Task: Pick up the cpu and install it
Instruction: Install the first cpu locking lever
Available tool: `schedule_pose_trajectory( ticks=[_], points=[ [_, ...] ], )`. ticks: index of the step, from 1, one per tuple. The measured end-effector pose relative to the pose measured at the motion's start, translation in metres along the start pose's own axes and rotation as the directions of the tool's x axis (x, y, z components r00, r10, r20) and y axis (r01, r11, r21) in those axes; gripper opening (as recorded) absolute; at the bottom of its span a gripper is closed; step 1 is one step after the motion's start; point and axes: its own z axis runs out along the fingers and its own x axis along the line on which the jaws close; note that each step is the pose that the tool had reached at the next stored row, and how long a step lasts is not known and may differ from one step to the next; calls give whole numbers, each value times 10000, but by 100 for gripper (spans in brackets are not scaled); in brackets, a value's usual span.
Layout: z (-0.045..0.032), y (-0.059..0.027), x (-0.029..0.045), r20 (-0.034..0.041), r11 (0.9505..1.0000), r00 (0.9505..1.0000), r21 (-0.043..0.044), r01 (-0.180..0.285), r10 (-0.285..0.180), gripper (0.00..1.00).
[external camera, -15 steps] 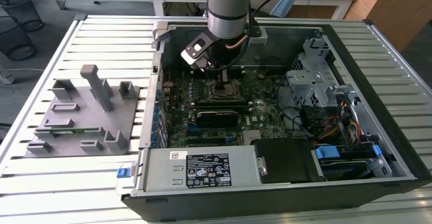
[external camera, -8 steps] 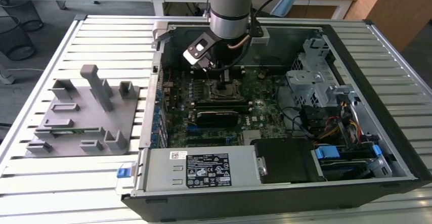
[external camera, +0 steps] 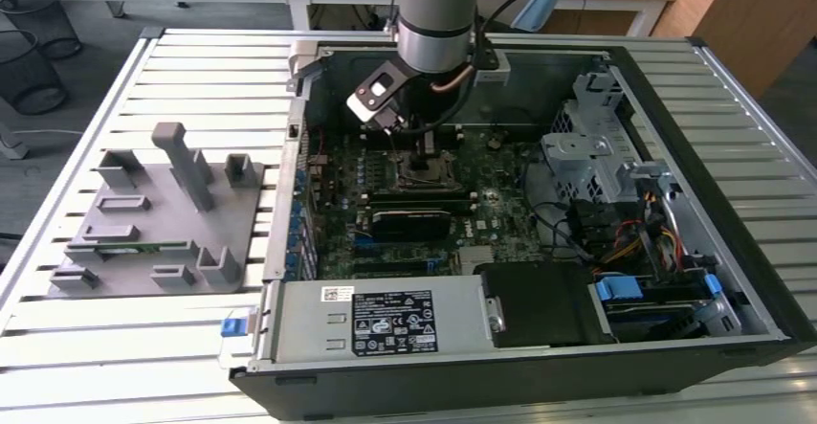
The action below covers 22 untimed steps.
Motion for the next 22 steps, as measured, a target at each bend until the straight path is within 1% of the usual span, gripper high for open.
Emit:
schedule_pose_trajectory(
  ticks=[12,18,22],
  points=[
    [-123,-1,-1,-2,10000,10000,-2,0,0,11],
    [-145,-1,0,-1,10000,10000,-3,1,-1,11],
    [-173,-2,-1,0,10000,10000,-2,0,0,11]
  ],
)
